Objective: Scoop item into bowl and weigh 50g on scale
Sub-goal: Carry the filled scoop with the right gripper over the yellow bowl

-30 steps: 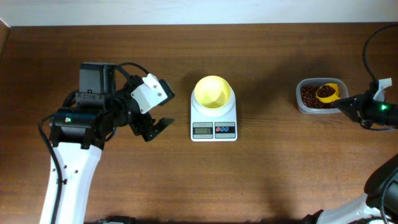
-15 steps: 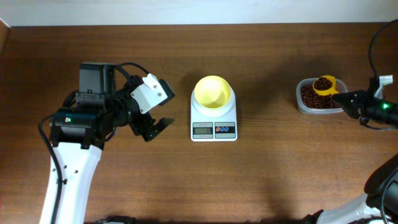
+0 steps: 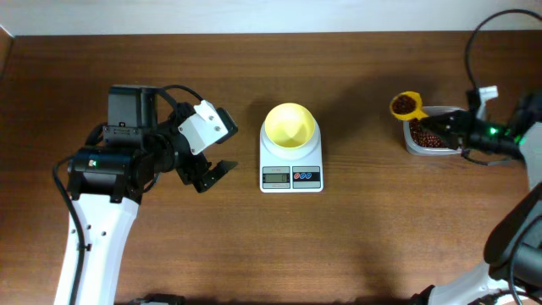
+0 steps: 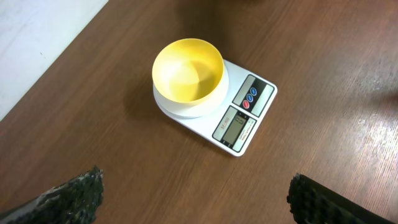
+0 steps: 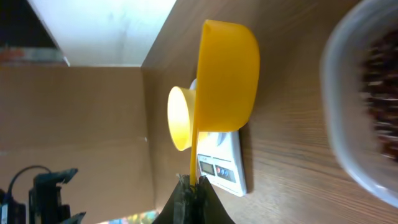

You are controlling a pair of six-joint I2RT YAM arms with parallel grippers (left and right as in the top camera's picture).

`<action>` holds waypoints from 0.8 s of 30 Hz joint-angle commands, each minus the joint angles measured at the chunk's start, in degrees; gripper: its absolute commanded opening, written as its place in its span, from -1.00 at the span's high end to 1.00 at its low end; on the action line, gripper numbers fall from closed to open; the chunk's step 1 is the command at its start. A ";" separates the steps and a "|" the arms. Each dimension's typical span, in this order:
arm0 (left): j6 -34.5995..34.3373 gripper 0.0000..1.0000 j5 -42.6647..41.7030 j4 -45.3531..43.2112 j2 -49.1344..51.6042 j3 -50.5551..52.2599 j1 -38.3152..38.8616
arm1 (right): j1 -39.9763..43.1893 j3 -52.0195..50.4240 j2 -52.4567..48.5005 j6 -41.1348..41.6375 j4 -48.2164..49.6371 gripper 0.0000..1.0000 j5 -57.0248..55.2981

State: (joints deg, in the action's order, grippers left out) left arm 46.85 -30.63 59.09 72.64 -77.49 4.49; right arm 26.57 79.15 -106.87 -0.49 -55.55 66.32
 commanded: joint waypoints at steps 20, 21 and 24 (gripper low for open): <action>-0.57 -0.98 0.00 -0.02 -0.35 -0.87 0.13 | -23.63 -0.33 1.03 5.51 9.62 0.92 3.76; -0.57 -0.98 0.00 -0.02 -0.35 -0.87 0.13 | -24.90 -0.33 1.03 5.51 9.77 0.92 3.76; -0.57 -0.98 0.00 -0.02 -0.35 -0.87 0.13 | -27.28 -0.33 1.03 5.51 10.97 0.92 3.74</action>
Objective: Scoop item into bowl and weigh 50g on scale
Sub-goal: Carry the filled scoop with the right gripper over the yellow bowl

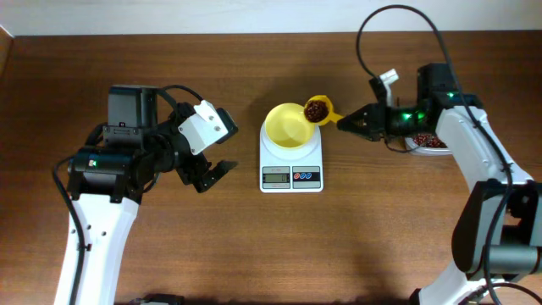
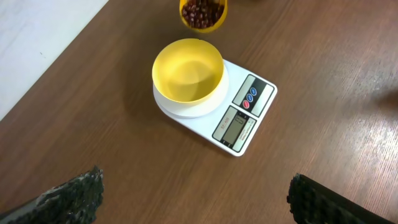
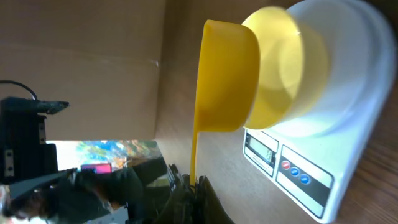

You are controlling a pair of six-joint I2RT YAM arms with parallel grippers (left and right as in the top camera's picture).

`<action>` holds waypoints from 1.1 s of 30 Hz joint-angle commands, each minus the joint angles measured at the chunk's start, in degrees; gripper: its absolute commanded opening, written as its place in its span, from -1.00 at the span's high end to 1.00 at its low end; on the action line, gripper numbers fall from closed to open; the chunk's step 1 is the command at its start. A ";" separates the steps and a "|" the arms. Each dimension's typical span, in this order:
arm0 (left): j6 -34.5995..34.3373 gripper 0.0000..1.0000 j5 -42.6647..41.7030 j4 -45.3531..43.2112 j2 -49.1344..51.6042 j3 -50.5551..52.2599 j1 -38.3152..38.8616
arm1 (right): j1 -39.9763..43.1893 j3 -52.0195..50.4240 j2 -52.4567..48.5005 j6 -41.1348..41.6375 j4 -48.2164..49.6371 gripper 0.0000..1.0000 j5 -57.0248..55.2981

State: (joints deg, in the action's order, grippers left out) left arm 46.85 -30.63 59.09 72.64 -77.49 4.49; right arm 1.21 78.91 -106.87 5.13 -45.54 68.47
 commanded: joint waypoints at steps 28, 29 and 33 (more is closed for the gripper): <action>-0.57 -0.98 0.00 -0.02 -0.35 -0.87 0.13 | -10.60 -0.09 1.03 -0.79 9.40 0.92 -15.23; -0.57 -0.98 0.00 -0.02 -0.35 -0.87 0.13 | -10.60 -0.09 1.03 -0.81 9.42 0.92 -17.05; -0.57 -0.98 0.00 -0.02 -0.35 -0.87 0.13 | -10.60 -0.09 1.05 -0.81 9.40 0.92 -17.97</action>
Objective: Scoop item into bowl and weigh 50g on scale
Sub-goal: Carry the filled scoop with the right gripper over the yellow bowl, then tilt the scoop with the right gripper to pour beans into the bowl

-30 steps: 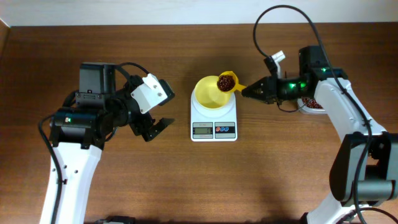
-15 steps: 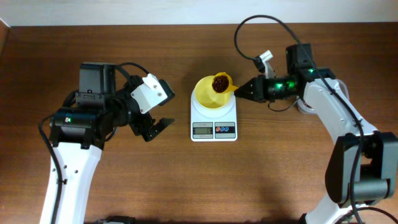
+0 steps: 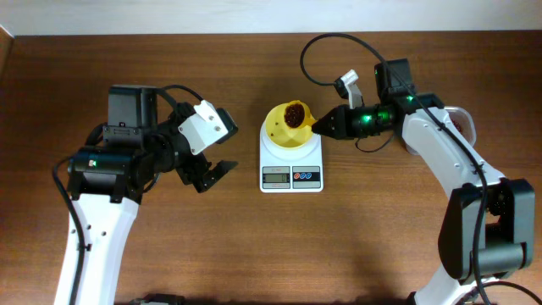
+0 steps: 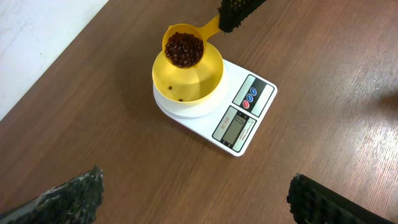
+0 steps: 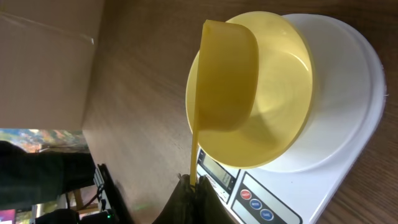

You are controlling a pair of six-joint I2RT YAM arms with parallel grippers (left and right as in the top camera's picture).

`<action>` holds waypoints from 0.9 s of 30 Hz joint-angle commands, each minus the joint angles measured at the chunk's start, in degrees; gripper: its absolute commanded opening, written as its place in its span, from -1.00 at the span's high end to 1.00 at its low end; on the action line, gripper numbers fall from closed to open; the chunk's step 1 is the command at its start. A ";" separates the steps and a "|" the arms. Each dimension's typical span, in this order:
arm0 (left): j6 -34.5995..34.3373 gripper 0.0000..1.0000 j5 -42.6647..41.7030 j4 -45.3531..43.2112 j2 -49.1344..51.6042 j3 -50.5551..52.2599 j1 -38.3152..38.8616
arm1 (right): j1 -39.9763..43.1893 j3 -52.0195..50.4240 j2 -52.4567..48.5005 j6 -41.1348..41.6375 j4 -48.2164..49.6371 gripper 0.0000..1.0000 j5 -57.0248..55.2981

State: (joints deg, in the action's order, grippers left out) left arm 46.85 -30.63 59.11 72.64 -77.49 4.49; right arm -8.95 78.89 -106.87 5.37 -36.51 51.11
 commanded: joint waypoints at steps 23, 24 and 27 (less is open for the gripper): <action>-0.57 -0.98 0.00 -0.04 -0.35 -0.87 0.13 | -0.98 0.57 1.20 0.87 1.84 0.92 1.22; -0.57 -0.98 0.00 -0.04 -0.35 -0.87 0.13 | -1.46 0.55 1.18 0.92 1.60 0.92 -4.70; -0.57 -0.98 0.00 -0.04 -0.35 -0.87 0.13 | -2.40 0.85 1.42 1.38 1.44 0.92 -2.05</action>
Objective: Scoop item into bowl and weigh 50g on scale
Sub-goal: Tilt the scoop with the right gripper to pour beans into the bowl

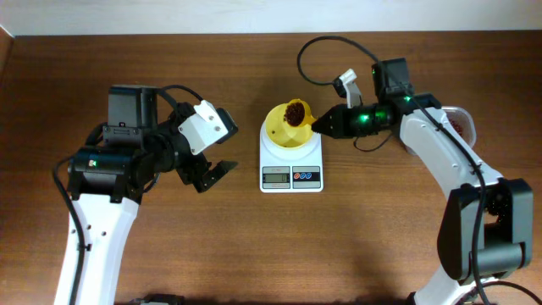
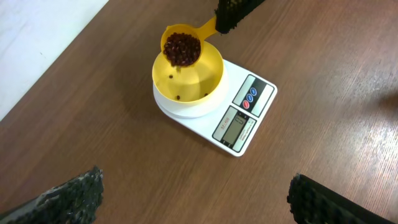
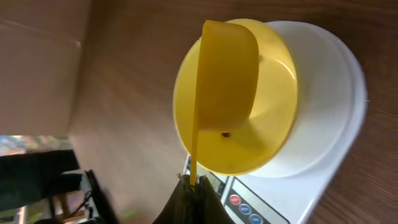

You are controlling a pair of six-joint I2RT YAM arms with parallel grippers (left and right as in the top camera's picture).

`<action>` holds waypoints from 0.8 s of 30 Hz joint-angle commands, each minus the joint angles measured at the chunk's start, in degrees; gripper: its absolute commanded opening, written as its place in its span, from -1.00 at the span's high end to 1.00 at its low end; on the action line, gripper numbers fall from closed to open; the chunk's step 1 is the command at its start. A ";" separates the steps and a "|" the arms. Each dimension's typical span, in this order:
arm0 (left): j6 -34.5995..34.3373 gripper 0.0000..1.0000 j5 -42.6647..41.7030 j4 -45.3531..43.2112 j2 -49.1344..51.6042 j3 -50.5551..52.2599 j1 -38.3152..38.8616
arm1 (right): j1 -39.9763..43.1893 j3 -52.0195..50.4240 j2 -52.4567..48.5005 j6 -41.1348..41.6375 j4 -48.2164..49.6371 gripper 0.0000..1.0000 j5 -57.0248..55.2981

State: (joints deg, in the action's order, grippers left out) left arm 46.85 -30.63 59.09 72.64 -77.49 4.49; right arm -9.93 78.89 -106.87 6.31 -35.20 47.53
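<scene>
A yellow bowl (image 1: 284, 132) sits on the white scale (image 1: 290, 165) at the table's middle; a few dark beans (image 2: 177, 96) lie in it. My right gripper (image 1: 325, 124) is shut on the handle of a yellow scoop (image 1: 295, 112) full of dark beans, held just over the bowl. From the right wrist the scoop (image 3: 225, 74) shows its underside above the bowl (image 3: 261, 124), with the gripper (image 3: 191, 183) clamped on the handle. My left gripper (image 1: 212, 174) hangs open left of the scale, its fingertips (image 2: 74, 193) at the frame's bottom.
A clear container (image 1: 457, 123) of beans stands at the right behind my right arm. The scale's display and buttons (image 2: 242, 112) face the front. The table's far edge meets a pale wall (image 1: 254, 13).
The scoop has tilted slightly over the bowl and a few more beans lie in the bowl. The left arm has not moved.
My right gripper first held the filled scoop above the bean container at the right. It then stood beside the bowl's right rim, then over the bowl with a bean or two dropped. Now more beans lie in the bowl. The left gripper stayed open throughout.
</scene>
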 commanded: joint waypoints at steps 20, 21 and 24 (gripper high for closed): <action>-0.57 -0.98 0.00 -0.02 -0.35 -0.87 0.13 | -6.14 3.96 4.94 0.15 -3.78 0.92 -17.84; -0.57 -0.97 0.00 -0.02 -0.35 -0.87 0.13 | -6.19 4.07 5.03 0.24 -4.09 0.92 -16.96; -0.57 -0.97 0.00 -0.02 -0.35 -0.87 0.13 | -6.21 4.52 5.66 0.17 -4.61 0.92 -14.99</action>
State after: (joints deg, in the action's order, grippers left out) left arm 46.85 -30.63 59.09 72.64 -77.49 4.49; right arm -15.55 81.67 -103.81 6.48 -39.64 32.60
